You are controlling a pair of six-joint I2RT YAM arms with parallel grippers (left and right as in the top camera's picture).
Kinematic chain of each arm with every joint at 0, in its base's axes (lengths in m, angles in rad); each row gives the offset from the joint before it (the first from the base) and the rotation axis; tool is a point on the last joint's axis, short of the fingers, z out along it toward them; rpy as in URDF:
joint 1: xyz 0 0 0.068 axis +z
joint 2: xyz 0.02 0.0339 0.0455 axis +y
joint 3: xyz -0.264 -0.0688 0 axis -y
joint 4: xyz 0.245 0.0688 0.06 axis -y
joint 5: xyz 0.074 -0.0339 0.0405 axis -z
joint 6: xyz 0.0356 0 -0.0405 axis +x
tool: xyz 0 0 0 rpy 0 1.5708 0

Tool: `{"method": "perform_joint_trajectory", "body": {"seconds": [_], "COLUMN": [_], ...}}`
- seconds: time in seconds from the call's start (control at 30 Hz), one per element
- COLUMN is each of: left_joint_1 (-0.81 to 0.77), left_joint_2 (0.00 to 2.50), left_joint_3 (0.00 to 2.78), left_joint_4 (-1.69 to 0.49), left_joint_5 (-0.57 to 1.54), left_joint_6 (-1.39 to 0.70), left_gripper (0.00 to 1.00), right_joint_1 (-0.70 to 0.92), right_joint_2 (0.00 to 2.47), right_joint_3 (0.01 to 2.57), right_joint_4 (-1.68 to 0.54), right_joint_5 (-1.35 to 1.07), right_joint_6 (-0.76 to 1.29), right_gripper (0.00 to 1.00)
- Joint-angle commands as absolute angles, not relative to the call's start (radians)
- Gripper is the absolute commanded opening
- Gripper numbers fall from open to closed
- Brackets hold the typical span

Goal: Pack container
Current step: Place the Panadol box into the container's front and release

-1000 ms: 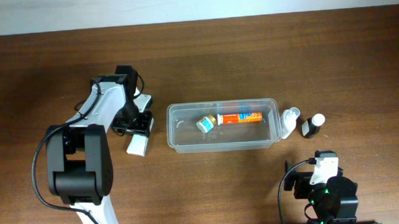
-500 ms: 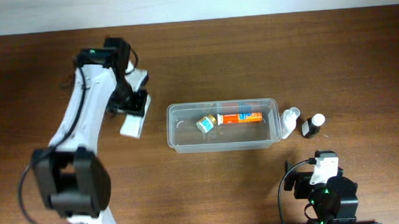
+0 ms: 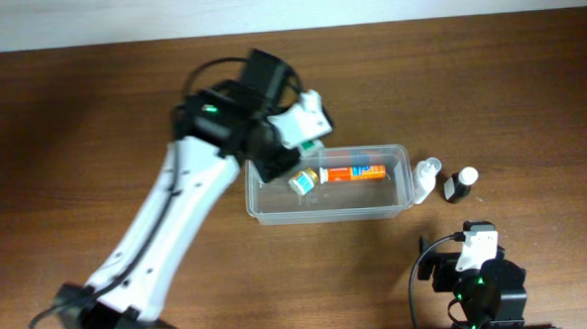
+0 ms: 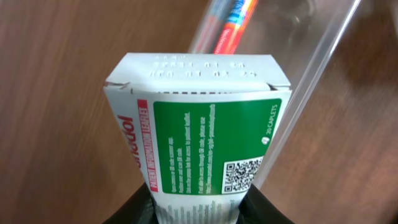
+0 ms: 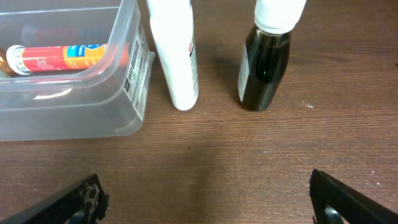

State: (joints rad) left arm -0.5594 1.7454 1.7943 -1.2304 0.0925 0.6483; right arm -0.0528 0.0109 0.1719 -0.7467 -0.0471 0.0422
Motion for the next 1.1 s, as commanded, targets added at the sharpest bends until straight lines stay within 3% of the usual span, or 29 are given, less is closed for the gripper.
{"method": "perform_joint_trajectory", "body": {"seconds": [0.0, 0.33, 0.37, 0.43, 0.97, 1.07], "left_joint_1": [-0.595, -0.603, -0.603, -0.603, -0.717, -0.722], "left_joint_2": [1.807, 1.983, 1.996, 2.0, 1.858, 1.851], "left_joint_3": [1.749, 1.748, 1.748, 1.748, 1.77, 1.773], "left_joint_4": [-1.199, -1.19, -1.191, -1.192, -1.213, -1.216], "left_joint_5": [0.044, 0.028, 0.027, 0.03, 0.096, 0.09], "left_joint_6": [0.76, 0.762, 0.761, 0.757, 0.677, 0.611], "left_gripper": [0.48, 0.49, 0.42, 0.39, 0.46, 0.33], "right_joint_1": [-0.059, -0.059, -0.059, -0.059, -0.059, -0.059], "right_joint_2": [0.003, 0.003, 0.003, 0.003, 0.003, 0.003], "right_joint_3": [0.163, 0.163, 0.163, 0.163, 0.163, 0.163], "right_joint_4": [-0.746, -0.746, -0.746, -0.746, -0.746, -0.746], "right_joint_5": [-0.049, -0.049, -0.049, -0.048, -0.049, -0.049], "right_joint_6": [0.041, 0.041, 0.041, 0.041, 0.041, 0.041], "right_gripper": [0.98, 0.98, 0.98, 0.98, 0.98, 0.98]}}
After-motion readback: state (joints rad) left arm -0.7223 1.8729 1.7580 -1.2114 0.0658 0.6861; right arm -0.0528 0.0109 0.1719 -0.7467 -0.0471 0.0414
